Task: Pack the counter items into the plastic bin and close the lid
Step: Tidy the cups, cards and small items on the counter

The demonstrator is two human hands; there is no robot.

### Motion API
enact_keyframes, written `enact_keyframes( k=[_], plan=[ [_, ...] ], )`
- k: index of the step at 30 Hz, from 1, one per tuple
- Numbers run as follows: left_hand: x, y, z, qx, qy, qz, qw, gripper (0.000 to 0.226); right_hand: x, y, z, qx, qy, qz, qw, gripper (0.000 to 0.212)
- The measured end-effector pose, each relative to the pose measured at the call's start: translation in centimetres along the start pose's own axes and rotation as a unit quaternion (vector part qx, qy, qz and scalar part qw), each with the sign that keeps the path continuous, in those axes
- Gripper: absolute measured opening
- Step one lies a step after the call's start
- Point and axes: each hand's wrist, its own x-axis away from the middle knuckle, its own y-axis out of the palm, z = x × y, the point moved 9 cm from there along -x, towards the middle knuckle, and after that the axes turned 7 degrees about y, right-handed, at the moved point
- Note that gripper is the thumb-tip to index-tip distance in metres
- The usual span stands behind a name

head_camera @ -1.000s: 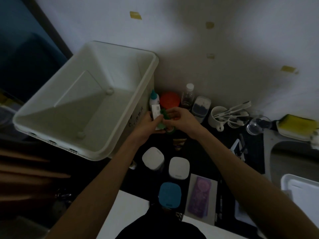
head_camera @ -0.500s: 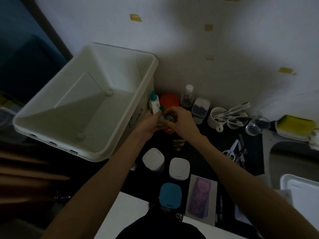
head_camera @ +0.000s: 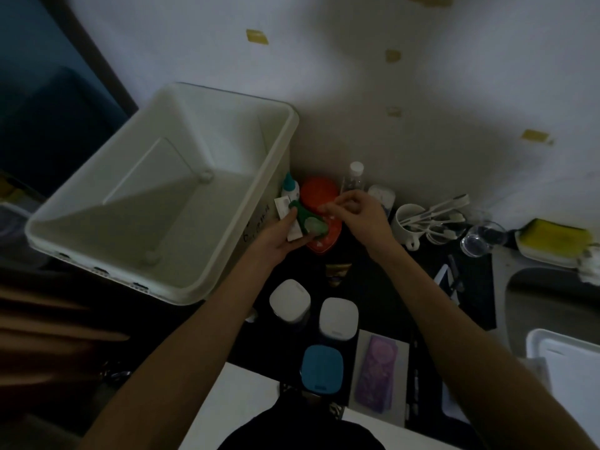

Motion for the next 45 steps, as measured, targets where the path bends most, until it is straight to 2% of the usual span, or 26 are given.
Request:
enact_keyframes(
  k=[2,5,9,11,13,14,16,18,20,22,24,25,28,29,31,34,36,40,42,45],
  plan=[
    [-0.2,0.1,-0.2,-0.004,0.007,0.008,1.000,0.036,-0.2,-0.3,1.2,-0.021,0.023,0.022,0.999,0.030],
    [-0.4,0.6,-0.6,-0.015,0.008,0.032,0.999,0.036,-0.4,1.0,2.7,0.080,0.010,0.028,0.996,0.022],
    [-1.3,0.8,-0.4,-0.051,0.014,0.052,0.997,0.040,-0.9,2.1,4.7,0.099,0.057,0.017,0.993,0.044],
    [-1.7,1.0,-0.4,-0.047,0.009,0.047,0.998,0.040,-1.5,1.8,5.8,0.071,0.107,0.010,0.992,0.041],
    [-1.4,1.5,-0.3,-0.044,0.000,0.024,0.999,0.035,-1.7,2.1,7.0,-0.028,0.173,-0.017,0.984,0.030],
    [-1.4,1.8,-0.3,-0.048,-0.005,0.011,0.999,0.032,-1.8,1.9,6.9,-0.045,0.174,-0.017,0.984,0.025],
    [-1.6,1.6,-0.3,-0.069,-0.017,-0.003,0.997,0.027,-2.6,0.2,5.7,0.021,0.100,0.015,0.995,0.020],
    [-1.9,1.0,-0.4,-0.096,-0.034,-0.013,0.995,0.032,-2.9,-1.2,3.5,0.100,0.013,0.024,0.995,0.017],
    [-1.9,1.3,-0.8,-0.106,-0.072,-0.061,0.990,0.046,-2.9,-1.4,1.0,0.155,-0.057,-0.002,0.986,0.017],
    [-1.5,2.7,-1.5,-0.130,-0.101,-0.137,0.977,0.060,-2.8,-0.1,-0.8,0.213,-0.105,-0.062,0.969,0.016],
    [-1.1,3.7,-1.9,-0.177,-0.092,-0.198,0.960,0.056,-2.8,1.5,-1.2,0.251,-0.128,-0.108,0.953,0.016],
    [-1.2,3.8,-2.0,-0.196,-0.077,-0.207,0.955,0.048,-3.2,1.7,-0.9,0.250,-0.130,-0.095,0.955,0.017],
    [-2.3,2.0,-1.9,-0.259,-0.048,-0.161,0.951,0.029,-4.2,-0.8,2.1,0.206,-0.081,0.019,0.975,0.011],
    [-2.7,1.1,-1.9,-0.289,-0.044,-0.136,0.947,0.026,-4.2,-1.7,3.8,0.225,-0.053,0.037,0.972,0.008],
    [-3.1,-0.5,-2.2,-0.333,-0.042,-0.080,0.939,0.024,-4.2,-2.0,8.9,0.331,0.010,-0.005,0.943,0.009],
    [-3.1,-2.6,-3.3,-0.338,-0.066,0.001,0.939,0.025,-3.1,-1.0,15.0,0.439,0.064,-0.101,0.891,0.045],
    [-3.0,-3.8,-4.1,-0.347,-0.092,0.024,0.933,0.030,-2.5,-0.8,16.5,0.460,0.067,-0.103,0.879,0.052],
    [-2.4,-5.5,-5.1,-0.364,-0.141,0.043,0.920,0.039,-2.0,-1.4,16.2,0.447,0.037,-0.063,0.892,0.033],
    [-2.4,-6.0,-5.4,-0.361,-0.153,0.047,0.919,0.046,-2.1,-1.8,14.8,0.403,0.031,-0.038,0.914,0.035],
    [-3.5,-6.6,-5.6,-0.425,-0.125,0.036,0.896,0.048,-2.3,-1.4,10.5,0.336,-0.014,-0.009,0.942,0.046]
  ],
)
